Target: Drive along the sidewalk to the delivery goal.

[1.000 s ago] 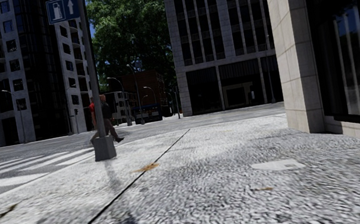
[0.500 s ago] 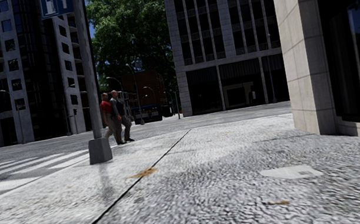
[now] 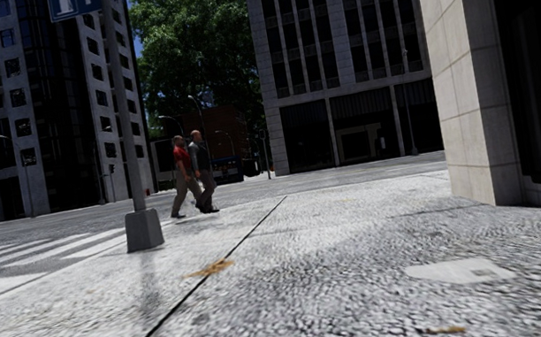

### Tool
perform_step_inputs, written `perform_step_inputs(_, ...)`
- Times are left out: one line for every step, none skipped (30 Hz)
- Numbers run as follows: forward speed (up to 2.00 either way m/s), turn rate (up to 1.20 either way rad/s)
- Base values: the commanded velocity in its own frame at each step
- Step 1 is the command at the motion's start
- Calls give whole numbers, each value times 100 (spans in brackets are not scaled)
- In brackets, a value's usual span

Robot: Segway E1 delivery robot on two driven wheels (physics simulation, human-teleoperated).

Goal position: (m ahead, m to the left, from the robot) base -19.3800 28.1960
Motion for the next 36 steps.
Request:
perform_step_inputs(51,0)
perform_step_inputs(51,0)
perform_step_inputs(51,0)
perform_step_inputs(51,0)
perform_step_inputs(51,0)
perform_step_inputs(51,0)
perform_step_inputs(51,0)
perform_step_inputs(51,0)
perform_step_inputs(51,0)
perform_step_inputs(51,0)
perform_step_inputs(51,0)
perform_step_inputs(51,0)
perform_step_inputs(51,0)
perform_step_inputs(51,0)
perform_step_inputs(51,0)
perform_step_inputs(51,0)
perform_step_inputs(51,0)
perform_step_inputs(51,0)
perform_step_inputs(51,0)
perform_step_inputs(51,0)
perform_step_inputs(59,0)
perform_step_inputs(153,0)
perform_step_inputs(200,0)
perform_step_inputs(200,0)
perform_step_inputs(200,0)
perform_step_inputs(200,0)
perform_step_inputs(200,0)
perform_step_inputs(200,0)
perform_step_inputs(200,0)
perform_step_inputs(200,0)
perform_step_inputs(200,0)
perform_step_inputs(200,0)
perform_step_inputs(200,0)
perform_step_inputs(200,0)
perform_step_inputs(200,0)
perform_step_inputs(200,0)
